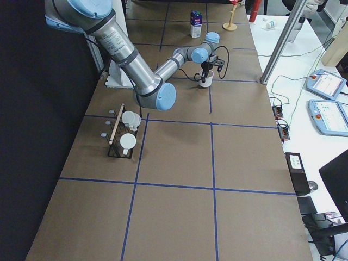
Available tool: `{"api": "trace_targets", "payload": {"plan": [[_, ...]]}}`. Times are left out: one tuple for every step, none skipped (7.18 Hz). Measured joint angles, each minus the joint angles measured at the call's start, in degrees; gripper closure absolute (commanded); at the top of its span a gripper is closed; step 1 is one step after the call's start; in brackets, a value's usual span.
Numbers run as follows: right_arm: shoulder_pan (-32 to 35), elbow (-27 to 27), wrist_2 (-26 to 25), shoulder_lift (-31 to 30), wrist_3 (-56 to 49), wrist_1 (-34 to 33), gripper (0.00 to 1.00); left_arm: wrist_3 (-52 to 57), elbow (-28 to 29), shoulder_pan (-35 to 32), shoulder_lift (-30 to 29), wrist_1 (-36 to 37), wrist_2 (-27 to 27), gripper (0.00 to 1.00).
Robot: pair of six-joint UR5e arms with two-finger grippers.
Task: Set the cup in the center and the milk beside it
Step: 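Carry the white mug with the right gripper to the table center, then set the mug down and open the right gripper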
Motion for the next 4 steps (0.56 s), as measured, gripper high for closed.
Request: {"api": "trace_targets", "payload": {"plan": [[-0.52, -0.92, -0.53, 0.33, 1.16, 1.56, 0.99, 0.00, 0.01, 0.00, 0.00, 0.02, 0.03, 0.00], [-0.93, -1.30, -0.78, 0.49, 1.80, 2.21, 0.96, 0.00, -0.01, 0.00, 0.00, 0.05, 0.05, 0.00], [-1.28, -1.43, -0.90, 0.53, 2.13, 2.45, 0.68, 0.00, 0.00, 0.00, 0.00, 0.08, 0.06, 0.00], [-1.62, -1.49, -1.08, 0.50, 2.33, 2.53, 0.39, 0.00, 0.00, 0.00, 0.00, 0.13, 0.06, 0.00]]}}
